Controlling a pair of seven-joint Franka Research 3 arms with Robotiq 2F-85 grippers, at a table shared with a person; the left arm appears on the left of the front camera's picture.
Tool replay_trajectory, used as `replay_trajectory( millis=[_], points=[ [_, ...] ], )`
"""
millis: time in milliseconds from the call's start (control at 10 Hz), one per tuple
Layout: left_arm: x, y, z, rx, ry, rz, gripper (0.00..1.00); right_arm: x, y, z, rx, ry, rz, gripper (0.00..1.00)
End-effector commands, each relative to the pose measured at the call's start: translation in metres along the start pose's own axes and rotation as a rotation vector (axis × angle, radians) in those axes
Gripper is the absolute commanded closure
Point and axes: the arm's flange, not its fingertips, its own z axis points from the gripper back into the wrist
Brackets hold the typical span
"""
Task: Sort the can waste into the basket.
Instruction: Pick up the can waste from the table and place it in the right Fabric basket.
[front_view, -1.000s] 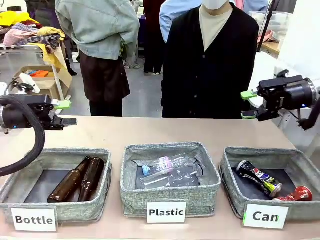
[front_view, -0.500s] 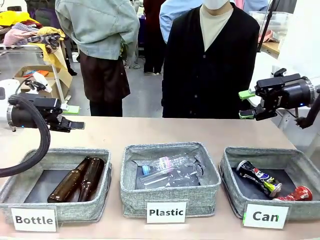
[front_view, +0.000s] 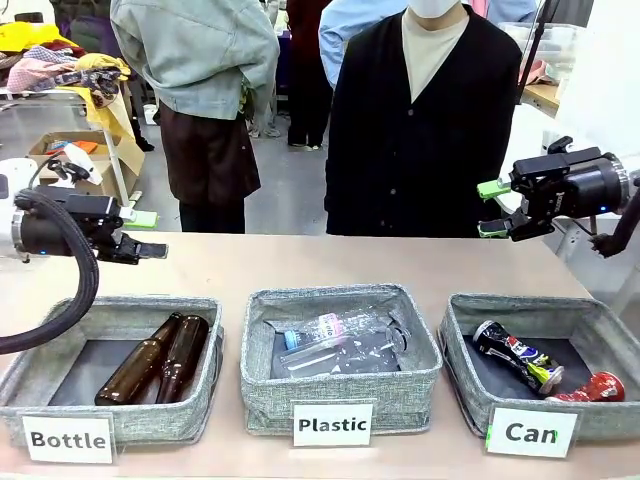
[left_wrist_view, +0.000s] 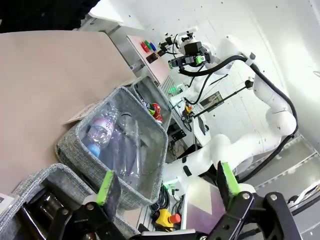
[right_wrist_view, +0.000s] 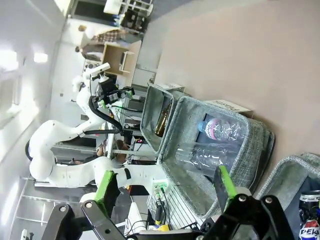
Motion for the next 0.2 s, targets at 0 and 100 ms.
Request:
replay_trajectory(
  millis=[0,100],
  points=[
    [0.002,-0.0031,0.0016,0.004,0.005,0.006,0.0,-0.0008,0.0021,0.0003,0.006,-0.003,-0.001,0.0],
    [0.002,-0.0031,0.0016,0.004,0.005,0.006,0.0,-0.0008,0.0021,0.0003,0.006,-0.003,-0.001,0.0]
  ],
)
